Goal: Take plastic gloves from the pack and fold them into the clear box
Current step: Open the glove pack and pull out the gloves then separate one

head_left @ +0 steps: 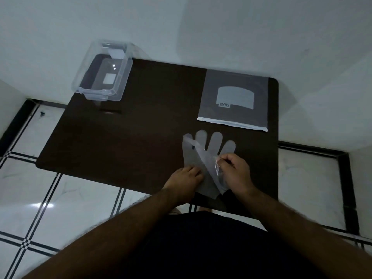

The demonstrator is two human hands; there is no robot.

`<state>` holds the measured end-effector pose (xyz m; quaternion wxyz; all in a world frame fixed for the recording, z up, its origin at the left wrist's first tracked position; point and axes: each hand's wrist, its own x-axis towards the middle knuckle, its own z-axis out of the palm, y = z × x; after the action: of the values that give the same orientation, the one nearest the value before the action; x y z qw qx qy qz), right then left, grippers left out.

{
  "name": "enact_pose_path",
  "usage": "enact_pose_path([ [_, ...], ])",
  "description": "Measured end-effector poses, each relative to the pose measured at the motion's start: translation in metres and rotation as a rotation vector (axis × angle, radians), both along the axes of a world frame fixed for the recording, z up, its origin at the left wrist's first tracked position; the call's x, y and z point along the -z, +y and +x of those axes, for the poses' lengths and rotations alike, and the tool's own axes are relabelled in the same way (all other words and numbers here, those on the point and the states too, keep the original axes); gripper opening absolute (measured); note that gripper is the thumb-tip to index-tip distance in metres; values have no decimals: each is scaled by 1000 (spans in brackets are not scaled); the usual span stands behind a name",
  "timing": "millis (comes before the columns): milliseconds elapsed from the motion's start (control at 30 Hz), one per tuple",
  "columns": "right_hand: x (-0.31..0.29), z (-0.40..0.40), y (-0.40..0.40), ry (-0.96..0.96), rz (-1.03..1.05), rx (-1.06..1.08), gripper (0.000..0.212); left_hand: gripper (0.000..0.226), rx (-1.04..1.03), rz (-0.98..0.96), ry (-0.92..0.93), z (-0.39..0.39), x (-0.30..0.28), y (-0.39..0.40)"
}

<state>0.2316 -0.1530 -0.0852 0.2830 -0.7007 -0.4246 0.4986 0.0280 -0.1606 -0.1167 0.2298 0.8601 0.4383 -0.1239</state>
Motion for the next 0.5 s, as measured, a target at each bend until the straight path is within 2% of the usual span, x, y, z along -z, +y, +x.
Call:
enact_pose_path([
  [200,-32,20,22,-24,117,25,13,56,53,13,94,9,-6,9],
  [367,-51,40,44,-171,266,-20,9,49,60,-12,133,19,-18,20],
  [433,-60,47,52,-243,309,-62,7,39,30,-50,154,26,-26,27],
  [500,-68,54,62,-308,324,-134,7,25,-99,-144,107,32,-37,36],
])
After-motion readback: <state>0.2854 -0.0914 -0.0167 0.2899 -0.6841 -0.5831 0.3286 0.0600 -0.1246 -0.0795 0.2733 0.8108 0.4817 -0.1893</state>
